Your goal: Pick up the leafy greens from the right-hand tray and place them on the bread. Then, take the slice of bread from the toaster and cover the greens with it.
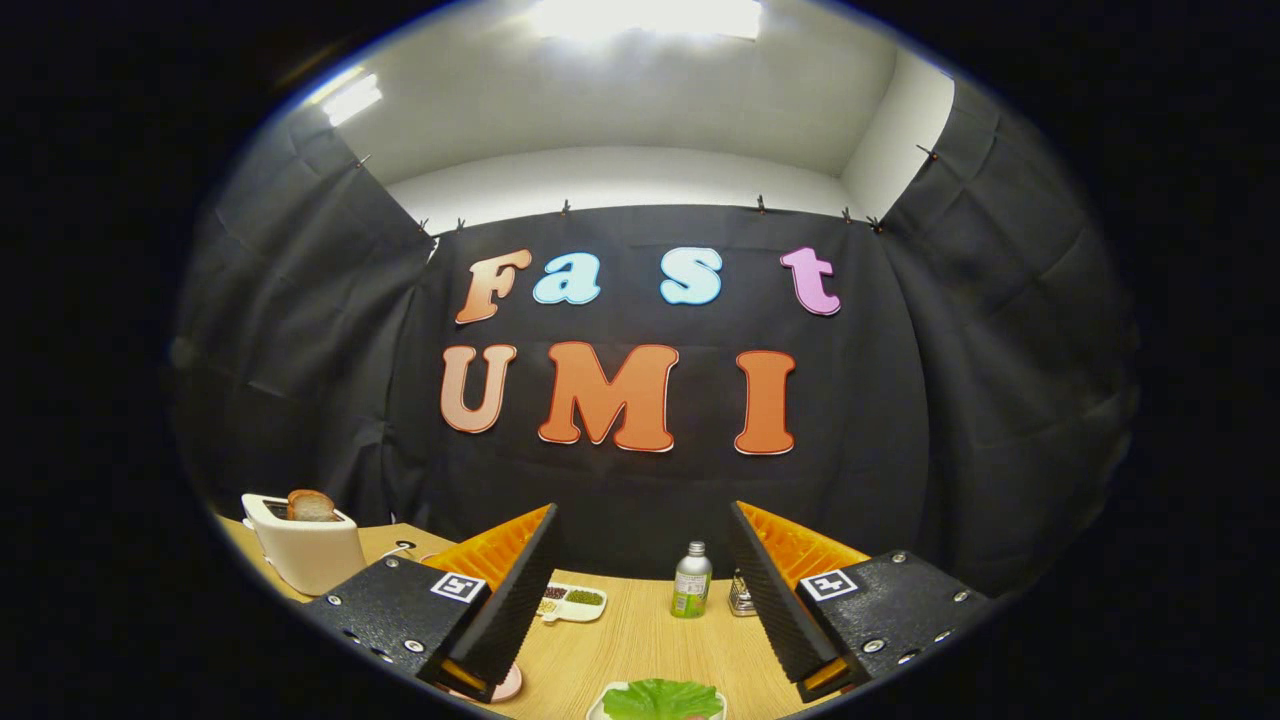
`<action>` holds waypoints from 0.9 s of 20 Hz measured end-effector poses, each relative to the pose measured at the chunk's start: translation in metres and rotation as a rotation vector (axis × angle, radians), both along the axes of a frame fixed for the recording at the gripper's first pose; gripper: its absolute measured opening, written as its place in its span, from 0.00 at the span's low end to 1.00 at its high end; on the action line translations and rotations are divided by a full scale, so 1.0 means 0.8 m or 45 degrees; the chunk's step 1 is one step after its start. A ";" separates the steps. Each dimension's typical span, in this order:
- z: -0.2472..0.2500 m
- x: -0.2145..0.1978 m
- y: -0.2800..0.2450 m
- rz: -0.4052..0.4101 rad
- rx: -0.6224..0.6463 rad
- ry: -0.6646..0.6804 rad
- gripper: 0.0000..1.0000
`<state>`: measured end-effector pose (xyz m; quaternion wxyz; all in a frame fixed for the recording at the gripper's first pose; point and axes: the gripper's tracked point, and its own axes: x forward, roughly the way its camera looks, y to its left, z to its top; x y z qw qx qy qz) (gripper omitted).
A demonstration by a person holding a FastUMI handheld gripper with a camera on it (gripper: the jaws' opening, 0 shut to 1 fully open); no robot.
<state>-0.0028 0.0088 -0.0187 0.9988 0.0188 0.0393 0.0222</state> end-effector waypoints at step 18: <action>-0.068 0.003 0.005 0.070 -0.043 0.218 0.98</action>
